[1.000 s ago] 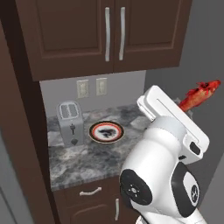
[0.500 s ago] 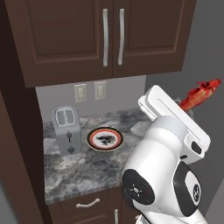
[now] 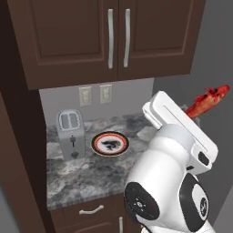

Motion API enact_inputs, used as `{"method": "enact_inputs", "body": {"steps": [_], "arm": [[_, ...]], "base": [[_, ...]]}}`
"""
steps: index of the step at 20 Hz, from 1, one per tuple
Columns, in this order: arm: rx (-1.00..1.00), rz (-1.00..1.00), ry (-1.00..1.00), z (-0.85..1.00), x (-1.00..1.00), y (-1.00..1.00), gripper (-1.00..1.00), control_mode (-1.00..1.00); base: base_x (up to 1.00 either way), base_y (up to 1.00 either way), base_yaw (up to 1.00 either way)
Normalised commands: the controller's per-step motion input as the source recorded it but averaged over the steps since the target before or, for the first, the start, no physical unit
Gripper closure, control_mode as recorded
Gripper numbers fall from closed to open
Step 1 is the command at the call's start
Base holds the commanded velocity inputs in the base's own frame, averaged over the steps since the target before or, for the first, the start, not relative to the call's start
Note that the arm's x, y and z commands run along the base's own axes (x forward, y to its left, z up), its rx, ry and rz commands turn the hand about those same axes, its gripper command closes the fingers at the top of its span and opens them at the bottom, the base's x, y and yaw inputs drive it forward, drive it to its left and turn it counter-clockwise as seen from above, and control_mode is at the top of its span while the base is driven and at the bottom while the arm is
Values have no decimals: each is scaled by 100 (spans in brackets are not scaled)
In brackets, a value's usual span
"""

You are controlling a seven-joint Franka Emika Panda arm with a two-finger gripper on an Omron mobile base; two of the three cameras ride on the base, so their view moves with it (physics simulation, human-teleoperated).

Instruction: Take the fish from the oven and place it on the plate on the counter.

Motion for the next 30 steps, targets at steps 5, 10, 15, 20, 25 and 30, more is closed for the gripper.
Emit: {"method": "enact_inputs", "body": {"steps": [5, 10, 15, 20, 25, 30], "arm": [[-9, 4, 1, -66, -5, 0, 100, -100], [-7, 9, 6, -67, 34, 0, 100, -100], [-8, 13, 9, -79, 55, -2, 100, -100], [-9, 10, 12, -78, 77, -4, 100, -100], [-3, 13, 6, -66, 73, -22, 100, -100], [-4, 13, 17, -57, 70, -21, 100, -100]], "base": [[0, 0, 0], [0, 0, 0], [0, 0, 0], [0, 0, 0], [0, 0, 0], [0, 0, 0]]}}
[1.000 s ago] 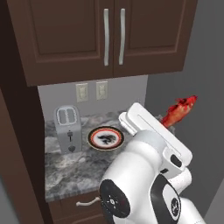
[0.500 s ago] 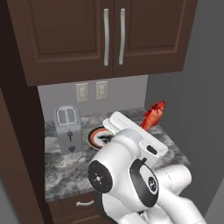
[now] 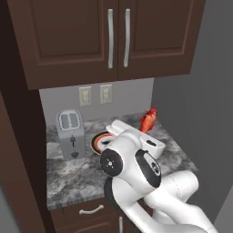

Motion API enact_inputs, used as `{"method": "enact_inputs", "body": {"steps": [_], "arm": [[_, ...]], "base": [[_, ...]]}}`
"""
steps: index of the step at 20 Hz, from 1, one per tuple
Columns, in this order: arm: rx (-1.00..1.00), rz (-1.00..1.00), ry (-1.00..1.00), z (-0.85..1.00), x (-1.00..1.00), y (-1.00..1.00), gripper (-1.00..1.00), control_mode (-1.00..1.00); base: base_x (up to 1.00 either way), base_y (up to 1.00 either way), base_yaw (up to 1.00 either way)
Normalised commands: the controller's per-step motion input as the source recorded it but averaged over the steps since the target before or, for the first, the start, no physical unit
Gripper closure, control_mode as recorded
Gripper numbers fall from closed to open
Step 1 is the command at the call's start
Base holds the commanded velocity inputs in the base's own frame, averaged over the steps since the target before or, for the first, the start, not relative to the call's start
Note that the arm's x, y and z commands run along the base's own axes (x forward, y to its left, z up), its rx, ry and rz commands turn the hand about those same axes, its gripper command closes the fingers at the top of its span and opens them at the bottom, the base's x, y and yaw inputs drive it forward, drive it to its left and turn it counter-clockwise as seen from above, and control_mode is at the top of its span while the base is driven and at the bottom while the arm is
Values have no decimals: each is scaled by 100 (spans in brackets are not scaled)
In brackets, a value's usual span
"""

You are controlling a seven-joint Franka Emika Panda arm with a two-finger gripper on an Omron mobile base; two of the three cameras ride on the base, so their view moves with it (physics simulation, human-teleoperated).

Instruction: Take the fish from the oven and place it on the plate on the counter.

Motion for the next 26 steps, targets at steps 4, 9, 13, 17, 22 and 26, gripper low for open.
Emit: {"method": "enact_inputs", "body": {"steps": [4, 9, 13, 17, 22, 26], "arm": [[-7, 16, 25, -59, 69, -10, 100, -100], [-4, 17, 13, -50, 45, -3, 100, -100], [-3, 18, 13, -43, 40, -1, 100, -100], [-5, 18, 25, -37, 54, 0, 100, -100], [-6, 18, 30, -34, 49, 0, 100, -100], [-9, 5, 24, -28, 23, 20, 100, -100]], "base": [[0, 0, 0], [0, 0, 0], [0, 0, 0], [0, 0, 0], [0, 0, 0], [0, 0, 0]]}}
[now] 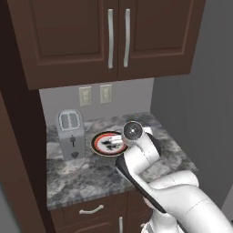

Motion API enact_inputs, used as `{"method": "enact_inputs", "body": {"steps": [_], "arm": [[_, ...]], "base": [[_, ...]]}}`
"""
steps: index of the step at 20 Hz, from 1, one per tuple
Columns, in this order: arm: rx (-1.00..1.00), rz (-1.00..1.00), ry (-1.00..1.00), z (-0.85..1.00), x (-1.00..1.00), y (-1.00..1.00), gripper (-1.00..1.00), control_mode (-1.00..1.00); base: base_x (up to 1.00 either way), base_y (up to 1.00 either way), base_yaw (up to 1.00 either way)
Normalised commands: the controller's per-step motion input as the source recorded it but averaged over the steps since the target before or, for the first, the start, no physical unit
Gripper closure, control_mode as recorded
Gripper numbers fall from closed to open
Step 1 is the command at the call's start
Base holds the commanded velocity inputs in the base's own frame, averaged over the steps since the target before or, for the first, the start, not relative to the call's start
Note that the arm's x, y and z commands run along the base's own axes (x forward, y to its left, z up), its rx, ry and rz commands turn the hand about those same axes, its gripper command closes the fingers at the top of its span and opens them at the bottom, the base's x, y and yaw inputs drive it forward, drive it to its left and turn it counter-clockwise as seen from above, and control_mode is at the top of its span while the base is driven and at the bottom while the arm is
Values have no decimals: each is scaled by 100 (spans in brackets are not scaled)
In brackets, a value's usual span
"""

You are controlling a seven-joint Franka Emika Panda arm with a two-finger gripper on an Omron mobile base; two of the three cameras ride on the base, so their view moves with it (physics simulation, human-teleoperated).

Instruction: Take the fish from the oven and place it on the plate on the counter.

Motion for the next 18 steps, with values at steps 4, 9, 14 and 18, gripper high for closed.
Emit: {"method": "enact_inputs", "body": {"steps": [4, 9, 14, 18], "arm": [[-9, 8, 27, -32, 39, 11, 100, -100], [-6, 12, 12, -44, 49, 19, 100, -100], [0, 12, 0, -22, 45, 18, 100, -100], [0, 15, 3, -37, 55, 17, 100, -100]], "base": [[0, 0, 0], [0, 0, 0], [0, 0, 0], [0, 0, 0]]}}
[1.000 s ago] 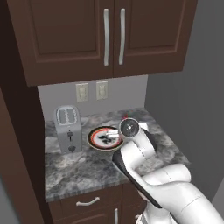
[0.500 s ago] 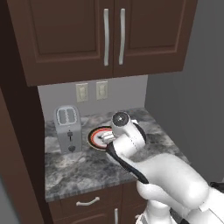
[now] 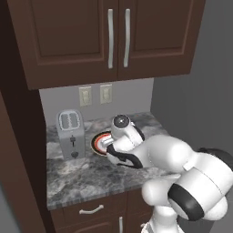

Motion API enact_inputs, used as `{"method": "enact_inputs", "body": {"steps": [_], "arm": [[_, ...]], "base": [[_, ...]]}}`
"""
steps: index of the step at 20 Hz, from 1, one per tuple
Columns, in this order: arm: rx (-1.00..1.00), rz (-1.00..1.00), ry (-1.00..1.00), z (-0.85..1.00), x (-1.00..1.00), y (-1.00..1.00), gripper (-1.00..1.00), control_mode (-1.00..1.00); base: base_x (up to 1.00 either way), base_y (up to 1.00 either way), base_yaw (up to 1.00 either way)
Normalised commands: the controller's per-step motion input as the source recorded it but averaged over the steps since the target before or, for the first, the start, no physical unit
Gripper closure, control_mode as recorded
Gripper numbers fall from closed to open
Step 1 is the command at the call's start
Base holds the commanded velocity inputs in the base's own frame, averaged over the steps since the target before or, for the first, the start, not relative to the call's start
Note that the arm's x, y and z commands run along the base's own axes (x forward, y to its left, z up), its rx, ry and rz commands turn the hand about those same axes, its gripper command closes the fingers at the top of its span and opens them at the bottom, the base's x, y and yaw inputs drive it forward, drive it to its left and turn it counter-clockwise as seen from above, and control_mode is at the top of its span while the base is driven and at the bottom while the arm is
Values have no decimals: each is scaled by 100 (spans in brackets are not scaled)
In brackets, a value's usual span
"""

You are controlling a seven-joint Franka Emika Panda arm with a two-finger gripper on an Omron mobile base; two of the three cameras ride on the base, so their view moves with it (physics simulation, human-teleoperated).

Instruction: Take the fish from the oven and place it on the plate on the counter.

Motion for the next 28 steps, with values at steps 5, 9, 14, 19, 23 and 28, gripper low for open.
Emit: {"method": "enact_inputs", "body": {"steps": [5, 9, 14, 19, 23, 28], "arm": [[0, 10, 12, -49, 50, 17, 100, -100], [0, 5, 17, -56, 39, 21, 100, -100], [0, 3, 13, -44, 41, 37, 100, -100], [0, 1, 9, -50, 26, 36, 100, -100], [-1, -1, 1, -20, 0, -9, -100, -100], [0, -9, -1, 0, -9, -74, -100, -100]], "base": [[0, 0, 0], [0, 0, 0], [0, 0, 0], [0, 0, 0], [0, 0, 0], [0, 0, 0]]}}
